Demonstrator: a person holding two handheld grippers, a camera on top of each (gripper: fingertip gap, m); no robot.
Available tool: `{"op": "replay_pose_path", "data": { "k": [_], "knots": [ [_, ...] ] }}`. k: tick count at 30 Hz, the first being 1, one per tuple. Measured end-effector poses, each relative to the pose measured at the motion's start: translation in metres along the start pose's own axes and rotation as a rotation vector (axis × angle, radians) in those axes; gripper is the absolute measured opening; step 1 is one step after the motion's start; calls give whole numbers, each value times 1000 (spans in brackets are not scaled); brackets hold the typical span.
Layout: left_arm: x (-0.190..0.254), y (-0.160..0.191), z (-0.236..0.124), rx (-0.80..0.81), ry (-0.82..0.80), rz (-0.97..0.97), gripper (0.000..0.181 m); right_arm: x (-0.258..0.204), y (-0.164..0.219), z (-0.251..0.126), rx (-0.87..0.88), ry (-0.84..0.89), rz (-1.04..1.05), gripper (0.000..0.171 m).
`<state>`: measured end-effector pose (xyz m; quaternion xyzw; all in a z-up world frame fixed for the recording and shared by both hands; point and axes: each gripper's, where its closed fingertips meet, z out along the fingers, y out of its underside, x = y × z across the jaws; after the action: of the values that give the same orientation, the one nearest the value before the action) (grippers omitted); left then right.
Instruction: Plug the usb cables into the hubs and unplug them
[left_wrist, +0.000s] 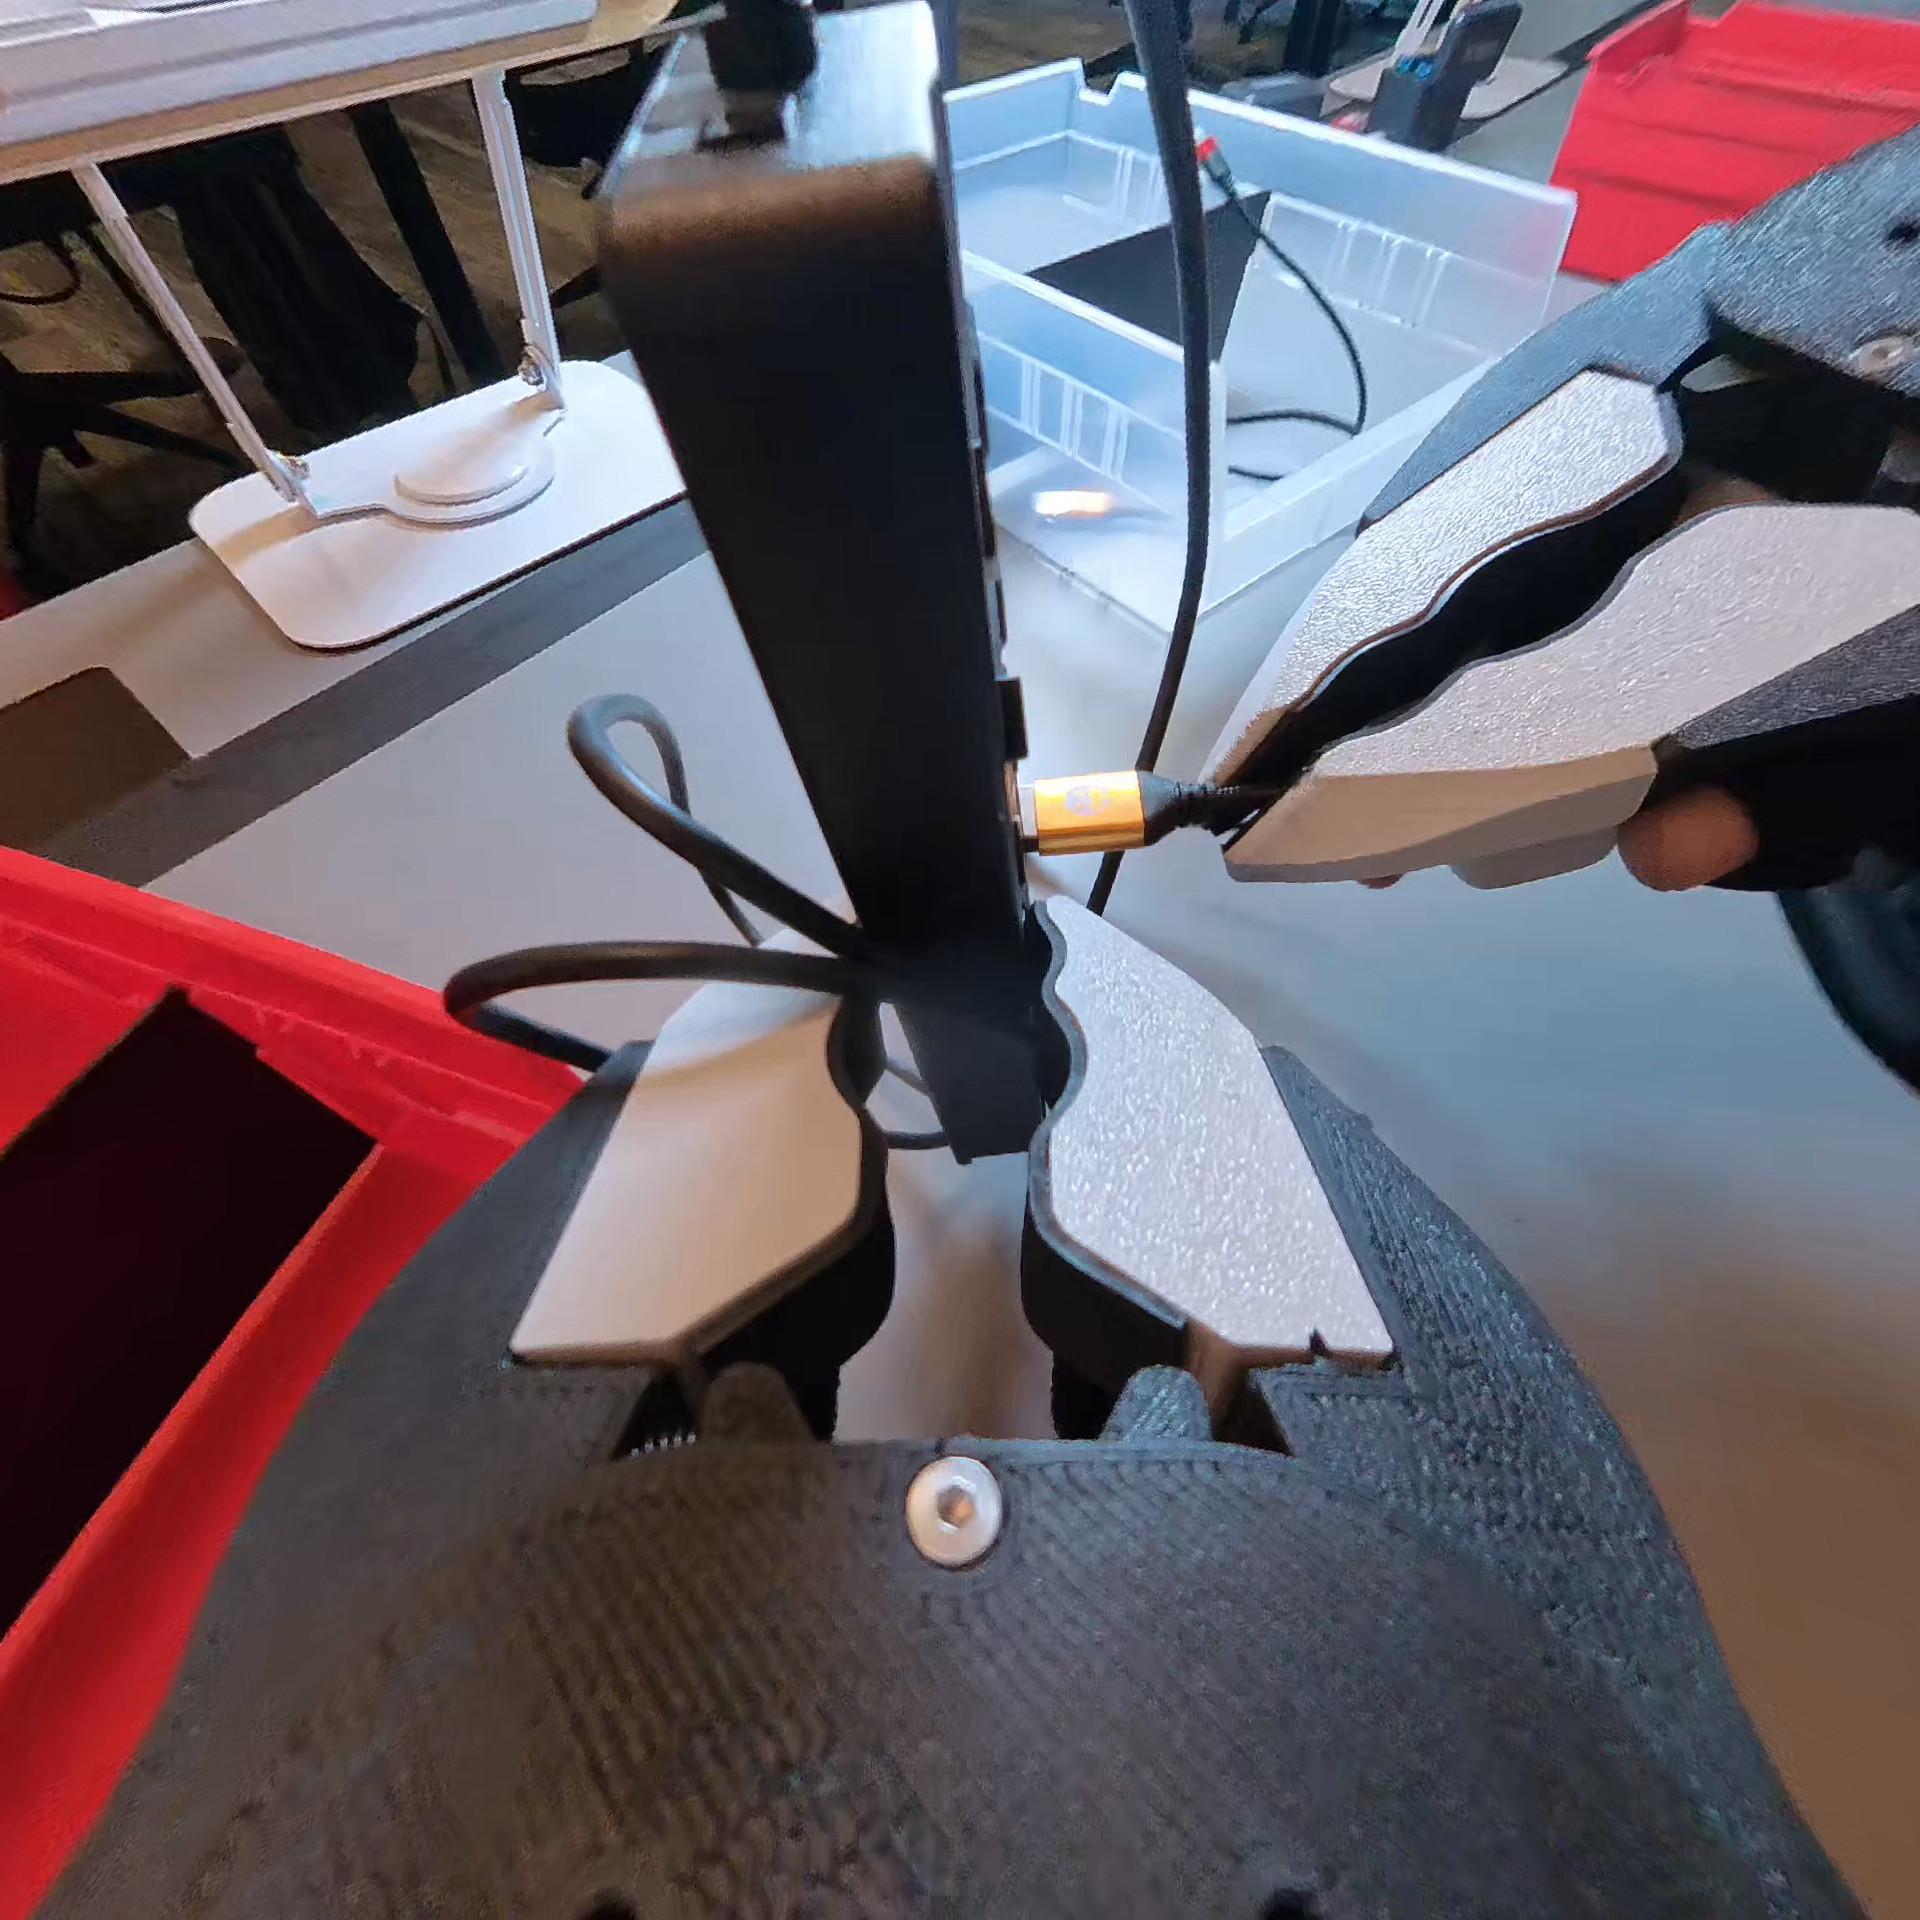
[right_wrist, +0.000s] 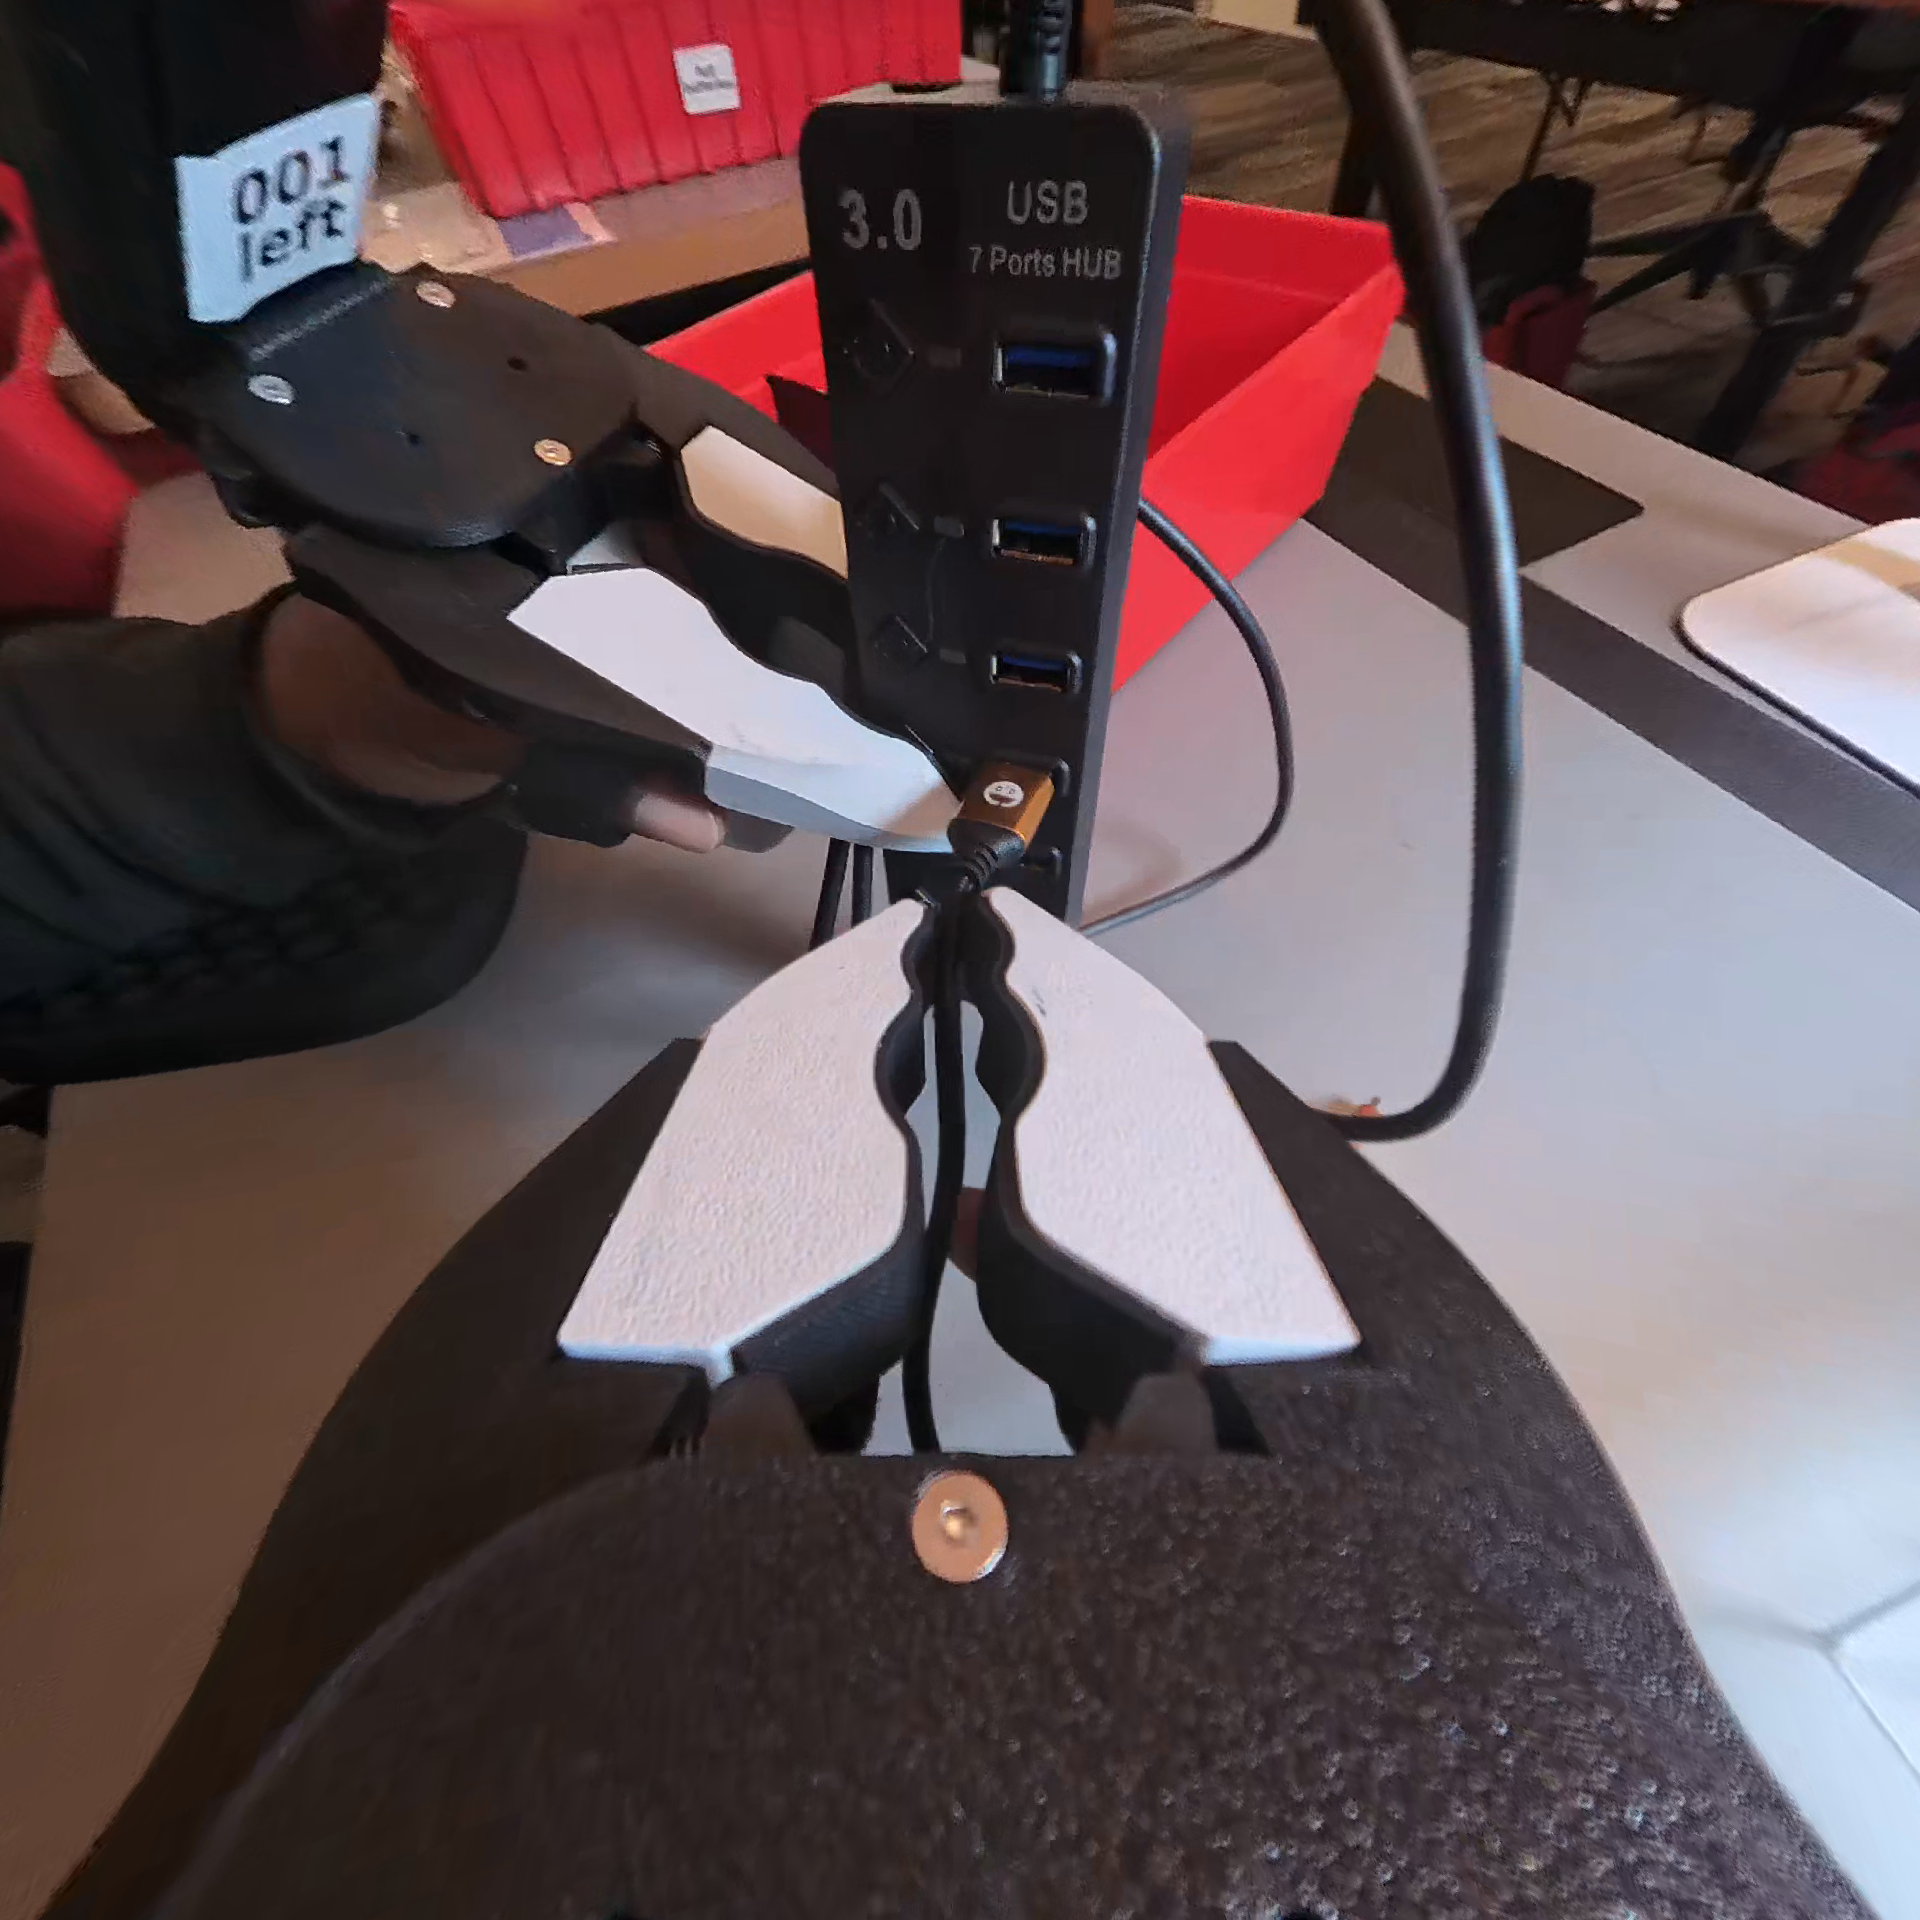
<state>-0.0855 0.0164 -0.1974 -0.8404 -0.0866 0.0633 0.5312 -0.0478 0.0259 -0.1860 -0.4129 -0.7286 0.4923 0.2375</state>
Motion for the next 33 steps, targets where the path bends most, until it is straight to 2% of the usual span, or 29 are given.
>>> {"op": "replay_pose_path", "data": {
  "k": [4, 6, 10, 14, 17, 22, 26, 29, 33],
  "knots": [
    [-5, -1, -1, -17, -61, 46, 25, 1, 3, 3, -26, 52, -45, 4],
    [-28, -1, -6, -24, -173, 58, 25, -3, 5, 1, -32, 33, -48, 3],
    [-56, -9, -34, 47, -160, -56, 25, -4, 6, -11, -16, 27, -87, 3],
    [-53, -11, -38, 52, -155, -43, 24, 0, -30, -42, 80, 10, -88, 4],
    [-48, -11, -35, 53, -132, -49, 24, 16, -69, -85, 191, 95, -117, 4],
    [-40, -10, -27, 46, -112, -45, 24, 68, -135, -163, 327, 299, -174, 4],
    [-33, -8, -22, 39, -101, -35, 25, 124, -166, -194, 317, 435, -238, 4],
    [-28, -7, -19, 34, -88, -21, 25, 168, -160, -198, 292, 488, -252, 4],
    [-24, -6, -17, 30, -74, -22, 25, 217, -95, -173, 189, 452, -114, 3]
  ]
}}
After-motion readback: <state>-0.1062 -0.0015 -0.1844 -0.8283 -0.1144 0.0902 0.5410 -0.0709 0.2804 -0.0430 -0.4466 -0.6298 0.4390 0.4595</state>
